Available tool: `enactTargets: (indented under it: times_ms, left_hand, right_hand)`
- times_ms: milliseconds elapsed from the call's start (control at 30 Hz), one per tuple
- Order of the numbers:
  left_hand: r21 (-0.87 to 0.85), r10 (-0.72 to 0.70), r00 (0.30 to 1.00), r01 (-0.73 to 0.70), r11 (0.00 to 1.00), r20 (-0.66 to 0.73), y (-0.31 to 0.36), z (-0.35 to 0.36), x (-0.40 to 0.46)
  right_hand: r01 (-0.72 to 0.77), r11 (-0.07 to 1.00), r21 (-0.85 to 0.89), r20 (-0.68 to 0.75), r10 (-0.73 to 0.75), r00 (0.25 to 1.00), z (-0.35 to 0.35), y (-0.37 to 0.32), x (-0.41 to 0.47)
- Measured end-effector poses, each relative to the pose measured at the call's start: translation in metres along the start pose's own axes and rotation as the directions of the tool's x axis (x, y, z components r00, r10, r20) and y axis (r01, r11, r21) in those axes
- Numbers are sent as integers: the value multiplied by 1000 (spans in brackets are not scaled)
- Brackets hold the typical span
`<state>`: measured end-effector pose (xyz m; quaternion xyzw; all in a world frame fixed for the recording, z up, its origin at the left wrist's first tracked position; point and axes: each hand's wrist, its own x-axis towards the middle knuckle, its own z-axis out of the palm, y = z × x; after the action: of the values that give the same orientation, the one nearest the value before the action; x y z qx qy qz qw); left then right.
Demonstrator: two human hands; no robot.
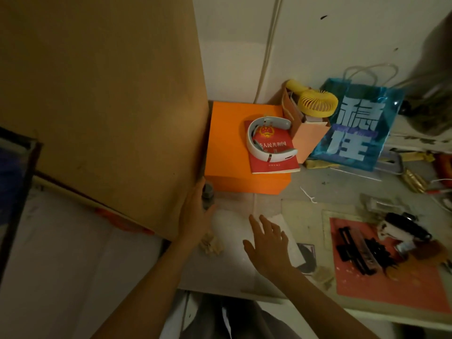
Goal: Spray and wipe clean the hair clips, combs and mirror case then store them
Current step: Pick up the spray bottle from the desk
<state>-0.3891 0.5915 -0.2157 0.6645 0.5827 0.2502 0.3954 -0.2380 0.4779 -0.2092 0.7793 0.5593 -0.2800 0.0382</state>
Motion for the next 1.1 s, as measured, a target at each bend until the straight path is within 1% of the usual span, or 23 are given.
enactTargets:
  times_ms: [133, 200, 267, 400, 533, 600, 667, 767, 900, 1000, 1100]
  left_hand:
    - [-194, -91, 996, 86, 977, -15, -5, 5, 10]
    - [-267, -128, 990, 109, 958, -55, -7, 5, 15]
    - [-304, -149, 985, 118, 946, -82, -8, 4, 20]
    - [-355, -158, 986, 126, 926, -61, -10, 2, 22]
    - [-380, -192, 978, 148, 913, -82, -6, -4, 20]
    - [-416, -197, 978, 154, 896, -62, 1, -9, 18]
    - [-443, -171, 984, 133, 886, -45, 12, -14, 16]
    - [-446, -116, 991, 75, 892, -66, 35, -24, 13]
    - [-438, -21, 997, -15, 899, -78, 70, -37, 8]
    - [-442, 45, 996, -73, 894, -72, 97, -46, 6]
    - [-418, 150, 986, -166, 893, -70, 122, -54, 4]
  right_hand:
    - [-30, 999, 13, 25, 30, 999, -1, 4, -2]
    - [-37, 999, 4, 32, 37, 999, 0, 6, -2]
    - [-42, 999, 10, 40, 41, 998, 0, 7, -2]
    - [-46, 997, 65, 32, 44, 999, -1, 7, 1]
    - [-23, 984, 174, -4, 24, 1000, -8, 3, 6]
    - [17, 969, 248, -36, -8, 999, -13, 1, 7]
    - [81, 944, 319, -86, -56, 995, -19, -3, 8]
    - [207, 889, 408, -182, -143, 973, -30, -11, 8]
    - [399, 790, 465, -325, -267, 907, -51, -22, 1]
    - [490, 697, 523, -422, -288, 860, -67, -28, -3]
    - [533, 628, 567, -459, -296, 838, -86, -32, -8]
